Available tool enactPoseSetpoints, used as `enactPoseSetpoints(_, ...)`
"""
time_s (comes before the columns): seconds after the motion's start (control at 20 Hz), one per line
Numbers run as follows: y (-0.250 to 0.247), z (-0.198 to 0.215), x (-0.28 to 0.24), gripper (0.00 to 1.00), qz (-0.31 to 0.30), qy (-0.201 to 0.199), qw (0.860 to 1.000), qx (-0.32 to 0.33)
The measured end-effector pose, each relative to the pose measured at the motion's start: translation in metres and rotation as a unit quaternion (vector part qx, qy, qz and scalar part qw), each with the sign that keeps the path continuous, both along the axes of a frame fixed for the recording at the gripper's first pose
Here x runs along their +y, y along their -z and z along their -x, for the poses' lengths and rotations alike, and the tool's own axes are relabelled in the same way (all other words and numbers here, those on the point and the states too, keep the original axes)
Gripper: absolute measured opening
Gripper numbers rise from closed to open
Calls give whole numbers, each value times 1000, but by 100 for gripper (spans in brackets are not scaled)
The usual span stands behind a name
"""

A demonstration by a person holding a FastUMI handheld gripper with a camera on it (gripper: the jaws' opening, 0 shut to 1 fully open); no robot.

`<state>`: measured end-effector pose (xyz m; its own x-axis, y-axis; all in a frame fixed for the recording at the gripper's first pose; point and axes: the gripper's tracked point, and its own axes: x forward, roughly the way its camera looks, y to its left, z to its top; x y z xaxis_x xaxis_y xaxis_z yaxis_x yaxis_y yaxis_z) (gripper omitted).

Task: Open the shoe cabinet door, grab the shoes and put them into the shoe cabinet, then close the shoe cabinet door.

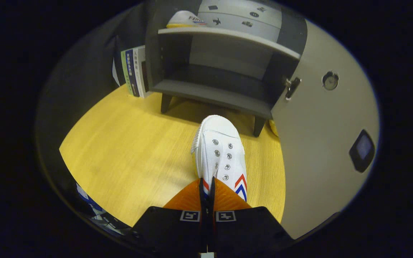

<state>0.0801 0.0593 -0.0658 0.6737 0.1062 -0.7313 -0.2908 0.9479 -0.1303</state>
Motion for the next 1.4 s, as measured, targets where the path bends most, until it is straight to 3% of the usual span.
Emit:
enactPoseSetpoints(0.35, -162, -8, 27, 2, -46, -11, 991, -125)
enactPoseSetpoints(0.6, -255, -65, 31, 2, -82, 26, 975, -207)
enactPoseSetpoints(0.75, -298, -111, 18, 2, -72, 43, 967, -241)
enactPoseSetpoints(1.1, -320, -231, 10, 2, -71, 64, 965, -244)
enactPoseSetpoints(1.4, -291, -326, 22, 2, -79, 66, 974, -200)
